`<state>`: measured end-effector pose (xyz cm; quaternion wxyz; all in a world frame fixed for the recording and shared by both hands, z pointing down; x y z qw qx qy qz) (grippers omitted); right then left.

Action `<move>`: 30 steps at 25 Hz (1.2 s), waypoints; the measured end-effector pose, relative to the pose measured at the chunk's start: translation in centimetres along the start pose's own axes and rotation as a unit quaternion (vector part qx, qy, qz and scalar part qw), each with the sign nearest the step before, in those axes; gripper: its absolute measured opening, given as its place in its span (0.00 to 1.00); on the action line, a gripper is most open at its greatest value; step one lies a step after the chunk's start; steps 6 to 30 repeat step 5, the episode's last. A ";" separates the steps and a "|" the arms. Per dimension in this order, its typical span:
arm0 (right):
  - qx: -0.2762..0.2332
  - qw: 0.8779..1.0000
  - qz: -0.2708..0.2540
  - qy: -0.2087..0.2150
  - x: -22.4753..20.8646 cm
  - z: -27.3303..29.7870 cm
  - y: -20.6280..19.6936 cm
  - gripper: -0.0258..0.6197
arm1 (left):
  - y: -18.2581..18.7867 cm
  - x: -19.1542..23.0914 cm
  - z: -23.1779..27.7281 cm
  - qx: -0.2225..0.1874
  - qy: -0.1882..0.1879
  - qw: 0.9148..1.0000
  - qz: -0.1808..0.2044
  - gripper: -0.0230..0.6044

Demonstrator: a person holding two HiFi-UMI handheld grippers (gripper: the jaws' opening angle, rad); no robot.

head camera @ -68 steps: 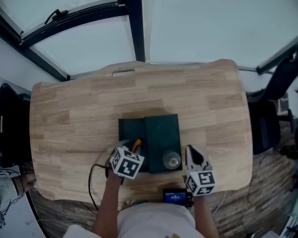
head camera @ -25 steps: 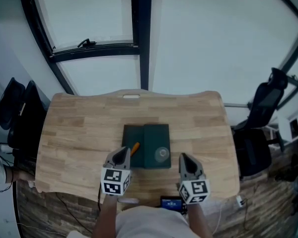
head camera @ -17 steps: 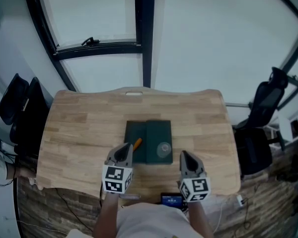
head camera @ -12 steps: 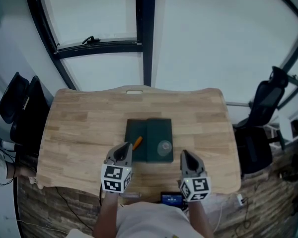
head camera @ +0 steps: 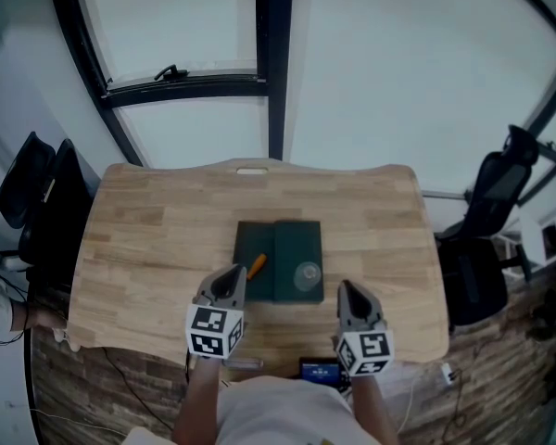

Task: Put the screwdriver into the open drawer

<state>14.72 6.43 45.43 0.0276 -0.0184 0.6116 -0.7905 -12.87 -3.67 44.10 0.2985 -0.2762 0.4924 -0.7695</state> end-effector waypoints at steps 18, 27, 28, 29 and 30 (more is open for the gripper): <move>0.000 1.000 0.001 0.000 0.0 0.1 -0.3 0.04 | -0.2 0.0 0.2 0.003 -0.002 1.000 0.004 0.04; 0.000 1.000 0.001 0.000 0.0 0.1 -0.3 0.04 | -0.2 0.0 0.2 0.003 -0.002 1.000 0.004 0.04; 0.000 1.000 0.001 0.000 0.0 0.1 -0.3 0.04 | -0.2 0.0 0.2 0.003 -0.002 1.000 0.004 0.04; 0.000 1.000 0.001 0.000 0.0 0.1 -0.3 0.04 | -0.2 0.0 0.2 0.003 -0.002 1.000 0.004 0.04; 0.000 1.000 0.001 0.000 0.0 0.1 -0.3 0.04 | -0.2 0.0 0.2 0.003 -0.002 1.000 0.004 0.04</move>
Point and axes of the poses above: the fingertips, and each gripper's own axes: z forward along the fingers, x to its left, y out of its top, the point moved 9 cm from there along -z, backward along the fingers, and after that the axes turned 11 degrees about -y, right-handed, at the moved point
